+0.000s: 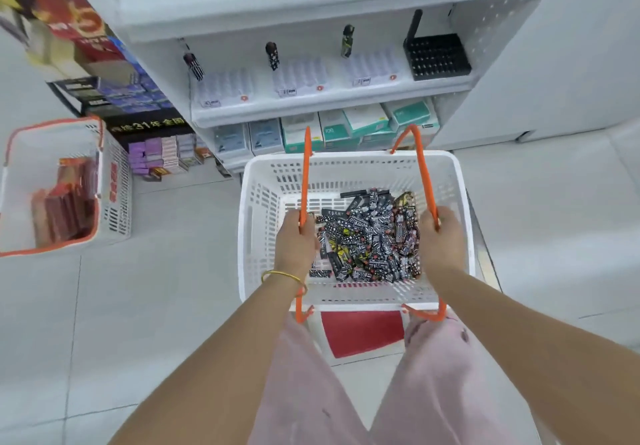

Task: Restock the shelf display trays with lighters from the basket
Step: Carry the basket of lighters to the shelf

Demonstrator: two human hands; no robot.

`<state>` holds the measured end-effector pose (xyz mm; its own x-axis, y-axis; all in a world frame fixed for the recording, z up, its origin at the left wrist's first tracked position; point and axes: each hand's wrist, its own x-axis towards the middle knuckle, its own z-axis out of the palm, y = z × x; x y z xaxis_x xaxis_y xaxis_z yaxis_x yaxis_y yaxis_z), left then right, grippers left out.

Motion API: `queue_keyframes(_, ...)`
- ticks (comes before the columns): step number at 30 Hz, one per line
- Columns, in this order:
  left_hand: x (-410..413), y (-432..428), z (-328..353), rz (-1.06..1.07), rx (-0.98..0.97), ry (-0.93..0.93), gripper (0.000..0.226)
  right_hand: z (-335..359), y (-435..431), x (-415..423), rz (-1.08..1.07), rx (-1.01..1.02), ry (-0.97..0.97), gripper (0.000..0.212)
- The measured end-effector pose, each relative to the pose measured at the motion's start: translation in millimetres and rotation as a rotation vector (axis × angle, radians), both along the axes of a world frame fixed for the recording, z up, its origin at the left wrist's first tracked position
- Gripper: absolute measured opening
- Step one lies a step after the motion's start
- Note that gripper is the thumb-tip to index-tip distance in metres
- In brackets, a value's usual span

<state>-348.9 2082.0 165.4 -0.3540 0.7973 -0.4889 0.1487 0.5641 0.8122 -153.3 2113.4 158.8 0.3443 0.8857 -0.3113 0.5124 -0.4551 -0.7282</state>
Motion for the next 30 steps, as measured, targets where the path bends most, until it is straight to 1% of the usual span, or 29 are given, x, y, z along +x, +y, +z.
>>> queue_keyframes(5,4.4,16.1,-35.0,0.114,0.011,0.06,0.01,-29.0,38.8,-17.6,0.143,0.007,0.0,0.012)
queue_keyframes(8,12.3,18.2,-59.6,0.181,0.009,0.06,0.01,-55.7,52.9,-19.6,0.183,0.002,0.028,0.017)
queue_keyframes(10,14.7,19.6,-74.4,0.193,0.0,0.072,0.01,-73.9,58.5,-18.8,0.197,-0.032,0.036,0.015)
queue_keyframes(16,8.5,35.9,-118.9,0.155,-0.044,0.074,0.014,-126.3,71.7,-19.2,0.126,-0.119,0.072,0.012)
queue_keyframes(20,-0.2,49.3,-151.4,0.107,-0.056,0.102,0.011,-160.6,81.9,-25.0,0.111,-0.136,0.058,0.012)
queue_keyframes(30,-21.9,66.0,-241.4,0.06,-0.121,0.078,0.012,-253.2,97.1,-46.4,0.096,-0.176,0.03,0.013)
